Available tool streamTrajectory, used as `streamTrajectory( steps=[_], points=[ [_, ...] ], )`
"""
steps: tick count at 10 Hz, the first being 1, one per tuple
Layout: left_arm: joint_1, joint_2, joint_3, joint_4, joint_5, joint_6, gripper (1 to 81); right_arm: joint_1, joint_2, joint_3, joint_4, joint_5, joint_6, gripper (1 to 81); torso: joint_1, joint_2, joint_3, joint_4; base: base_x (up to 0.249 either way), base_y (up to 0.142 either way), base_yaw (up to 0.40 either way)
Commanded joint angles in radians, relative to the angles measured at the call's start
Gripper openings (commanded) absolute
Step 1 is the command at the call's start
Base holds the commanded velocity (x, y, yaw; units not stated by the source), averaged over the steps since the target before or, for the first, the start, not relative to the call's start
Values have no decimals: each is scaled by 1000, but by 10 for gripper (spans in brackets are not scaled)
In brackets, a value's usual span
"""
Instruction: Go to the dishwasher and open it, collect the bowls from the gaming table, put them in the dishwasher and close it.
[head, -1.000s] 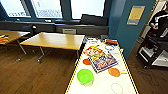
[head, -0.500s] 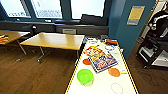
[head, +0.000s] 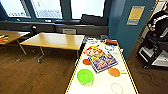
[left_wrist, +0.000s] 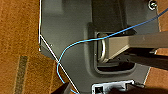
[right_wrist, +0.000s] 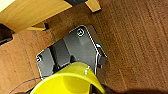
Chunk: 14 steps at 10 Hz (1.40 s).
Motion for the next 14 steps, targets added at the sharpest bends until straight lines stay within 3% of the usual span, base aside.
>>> streamTrajectory(
  steps=[1,3,4,6,7,10,14],
  points=[
    [-32,5,1,6,63,4,811,-100,159,-131,333,45,-389,10,0,0,0,0,0,0,0],
    [-32,-1,1,6,65,6,811,-152,275,-183,355,48,-493,10,0,0,0,0,0,0,0],
    [-32,-8,1,6,66,6,811,-169,328,-231,351,47,-513,10,0,0,0,0,0,0,0],
    [-30,-17,1,6,66,6,811,-218,426,-338,279,66,-513,10,0,0,0,0,0,0,0],
    [-26,-20,1,7,63,7,811,-235,474,-407,245,111,-515,10,0,0,0,0,0,0,0],
    [-18,-49,25,6,54,7,811,-270,593,-581,158,126,-526,10,-1,0,1,0,0,0,0],
    [-13,-218,253,-2,53,4,811,-284,687,-730,142,166,-524,10,-1,0,1,0,0,0,0]
  ],
)
